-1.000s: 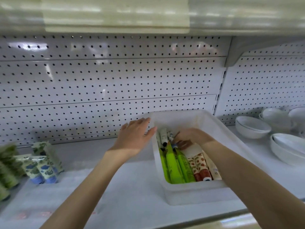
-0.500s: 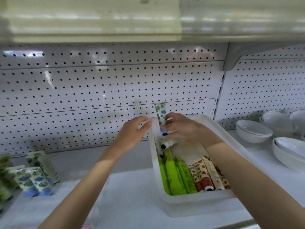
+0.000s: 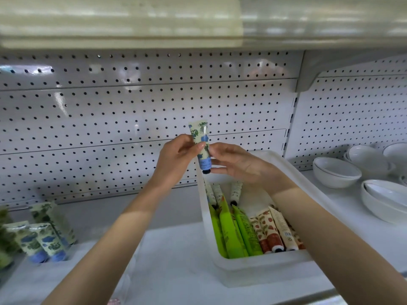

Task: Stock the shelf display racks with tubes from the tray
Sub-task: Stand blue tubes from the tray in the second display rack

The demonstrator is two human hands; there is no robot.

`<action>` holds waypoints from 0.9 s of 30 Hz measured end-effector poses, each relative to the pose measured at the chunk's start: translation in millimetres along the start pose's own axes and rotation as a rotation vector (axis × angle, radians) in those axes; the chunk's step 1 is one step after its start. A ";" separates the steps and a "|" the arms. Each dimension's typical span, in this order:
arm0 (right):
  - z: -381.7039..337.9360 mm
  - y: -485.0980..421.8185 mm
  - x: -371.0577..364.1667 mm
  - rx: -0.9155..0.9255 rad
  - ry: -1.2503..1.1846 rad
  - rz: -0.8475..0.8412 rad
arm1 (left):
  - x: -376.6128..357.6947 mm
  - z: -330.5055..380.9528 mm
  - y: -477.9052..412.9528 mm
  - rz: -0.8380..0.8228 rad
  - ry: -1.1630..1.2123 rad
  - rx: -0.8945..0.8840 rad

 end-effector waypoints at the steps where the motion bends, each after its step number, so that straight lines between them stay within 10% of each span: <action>1: 3.6 -2.2 6.5 -0.026 -0.007 0.029 | 0.8 -1.2 -0.3 0.007 0.006 0.007; 14: 93.7 6.8 81.3 -0.540 0.399 0.486 | 4.4 -18.5 9.1 -0.017 0.073 0.133; 27: 110.6 -0.3 67.2 -0.559 0.464 0.311 | 17.2 -24.7 24.7 0.012 0.055 0.163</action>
Point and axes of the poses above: each hand's wrist, its own y-axis away from the middle knuckle, its own x-axis out of the back of the hand, z = x × y, the point moved 8 cm from there along -y, towards the middle knuckle
